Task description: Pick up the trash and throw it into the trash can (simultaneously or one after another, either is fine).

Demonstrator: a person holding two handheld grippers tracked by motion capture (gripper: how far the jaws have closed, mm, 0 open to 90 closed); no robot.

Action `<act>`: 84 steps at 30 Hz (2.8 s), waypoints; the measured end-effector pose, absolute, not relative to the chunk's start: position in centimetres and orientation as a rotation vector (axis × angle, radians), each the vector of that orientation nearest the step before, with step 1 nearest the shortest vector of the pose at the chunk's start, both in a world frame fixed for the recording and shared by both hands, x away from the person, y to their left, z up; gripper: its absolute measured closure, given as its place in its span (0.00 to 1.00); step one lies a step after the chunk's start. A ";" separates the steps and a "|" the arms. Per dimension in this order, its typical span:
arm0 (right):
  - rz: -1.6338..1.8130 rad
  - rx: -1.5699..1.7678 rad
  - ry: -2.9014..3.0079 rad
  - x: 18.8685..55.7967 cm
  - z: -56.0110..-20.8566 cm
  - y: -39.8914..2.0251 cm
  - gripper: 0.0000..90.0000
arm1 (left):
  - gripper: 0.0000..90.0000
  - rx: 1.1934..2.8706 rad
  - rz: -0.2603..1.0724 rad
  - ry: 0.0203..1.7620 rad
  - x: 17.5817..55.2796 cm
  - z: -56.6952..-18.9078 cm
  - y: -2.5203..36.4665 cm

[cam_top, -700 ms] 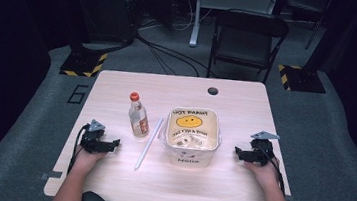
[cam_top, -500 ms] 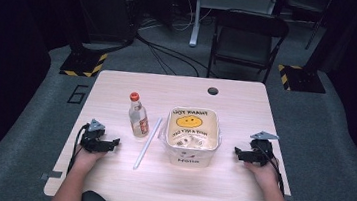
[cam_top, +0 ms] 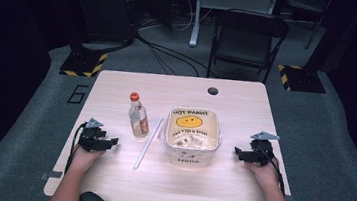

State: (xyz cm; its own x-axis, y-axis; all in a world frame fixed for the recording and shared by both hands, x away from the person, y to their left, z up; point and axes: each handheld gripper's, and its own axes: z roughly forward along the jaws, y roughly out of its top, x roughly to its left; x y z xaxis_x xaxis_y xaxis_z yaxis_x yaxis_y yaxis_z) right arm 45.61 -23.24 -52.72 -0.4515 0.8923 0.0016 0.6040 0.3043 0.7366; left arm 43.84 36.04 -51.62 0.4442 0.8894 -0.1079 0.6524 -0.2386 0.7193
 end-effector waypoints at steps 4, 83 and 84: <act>0.954 1.337 2.168 45.6 -52.7 -23.2 0.14 | 0.38 1.976 0.392 1.277 43.8 -50.8 35.9; 0.961 1.321 2.180 45.4 -52.7 -23.4 0.14 | 0.49 1.971 0.413 0.973 46.7 -35.3 31.1; 0.961 1.322 2.179 45.4 -52.7 -23.4 0.14 | 0.49 1.967 0.412 0.976 46.8 -35.3 31.0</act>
